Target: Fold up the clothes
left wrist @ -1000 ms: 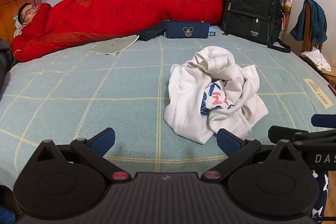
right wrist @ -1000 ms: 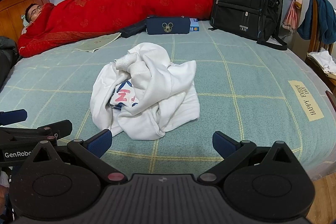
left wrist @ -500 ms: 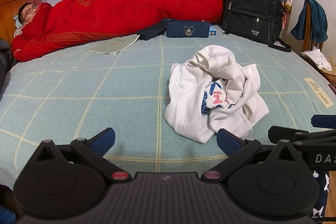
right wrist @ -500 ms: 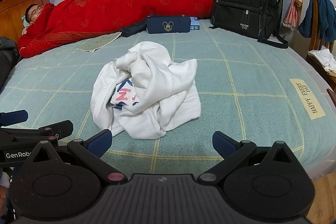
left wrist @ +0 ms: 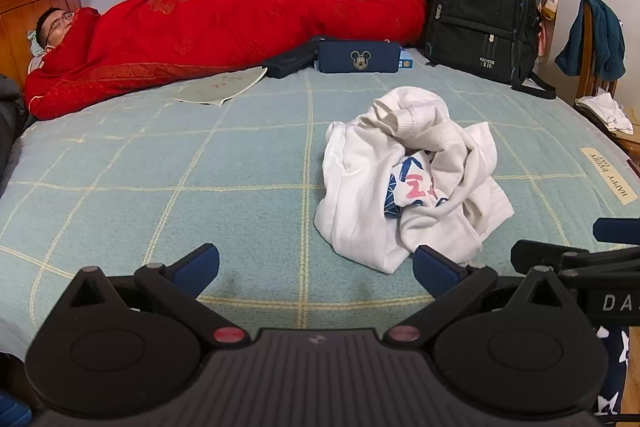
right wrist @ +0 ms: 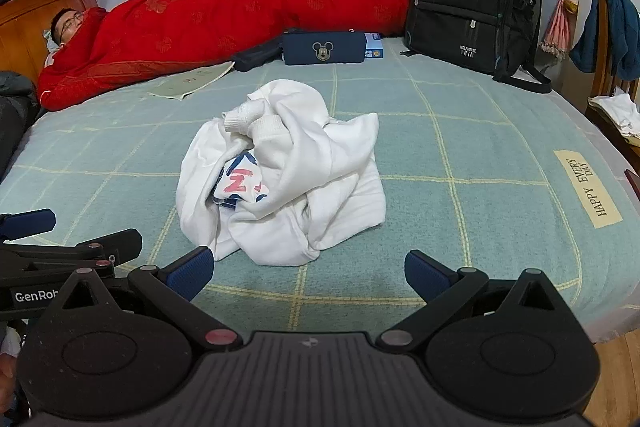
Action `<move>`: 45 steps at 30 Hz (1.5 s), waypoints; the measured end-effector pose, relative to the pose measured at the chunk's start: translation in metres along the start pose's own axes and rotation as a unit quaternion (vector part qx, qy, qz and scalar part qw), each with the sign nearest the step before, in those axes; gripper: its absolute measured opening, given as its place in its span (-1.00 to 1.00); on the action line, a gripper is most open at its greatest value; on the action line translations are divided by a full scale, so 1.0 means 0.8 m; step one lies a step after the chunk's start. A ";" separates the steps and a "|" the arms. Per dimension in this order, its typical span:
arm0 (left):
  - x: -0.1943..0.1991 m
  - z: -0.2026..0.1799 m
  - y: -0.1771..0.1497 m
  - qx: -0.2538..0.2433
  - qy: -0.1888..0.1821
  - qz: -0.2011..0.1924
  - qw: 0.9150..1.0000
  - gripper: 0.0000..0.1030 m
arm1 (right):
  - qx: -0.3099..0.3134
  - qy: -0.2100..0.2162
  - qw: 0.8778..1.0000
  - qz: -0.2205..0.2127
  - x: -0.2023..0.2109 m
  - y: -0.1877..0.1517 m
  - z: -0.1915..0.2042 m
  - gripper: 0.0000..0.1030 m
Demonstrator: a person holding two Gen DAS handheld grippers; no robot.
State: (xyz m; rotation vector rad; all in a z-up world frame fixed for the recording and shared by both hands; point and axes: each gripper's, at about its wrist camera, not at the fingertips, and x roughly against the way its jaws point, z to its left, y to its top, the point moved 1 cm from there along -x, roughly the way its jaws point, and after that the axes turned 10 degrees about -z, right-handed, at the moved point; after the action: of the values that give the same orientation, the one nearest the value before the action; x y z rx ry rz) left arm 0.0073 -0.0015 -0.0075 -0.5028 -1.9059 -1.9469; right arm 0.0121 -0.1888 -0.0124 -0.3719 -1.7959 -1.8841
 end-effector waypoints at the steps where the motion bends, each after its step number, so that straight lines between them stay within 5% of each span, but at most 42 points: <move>1: 0.000 0.000 0.000 0.000 0.000 0.000 1.000 0.98 | 0.000 0.000 1.000 0.000 0.000 0.000 0.000 1.00; 45: -0.071 -0.006 -0.008 -0.006 -0.057 0.009 0.998 0.98 | 0.021 0.053 0.998 0.027 -0.068 0.008 -0.020 1.00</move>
State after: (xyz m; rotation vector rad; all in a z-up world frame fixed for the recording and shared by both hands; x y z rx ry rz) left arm 0.0537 -0.0053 -0.0416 -0.6444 -1.9530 -1.9569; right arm 0.0630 -0.1950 -0.0366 -0.2965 -1.7342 -1.7928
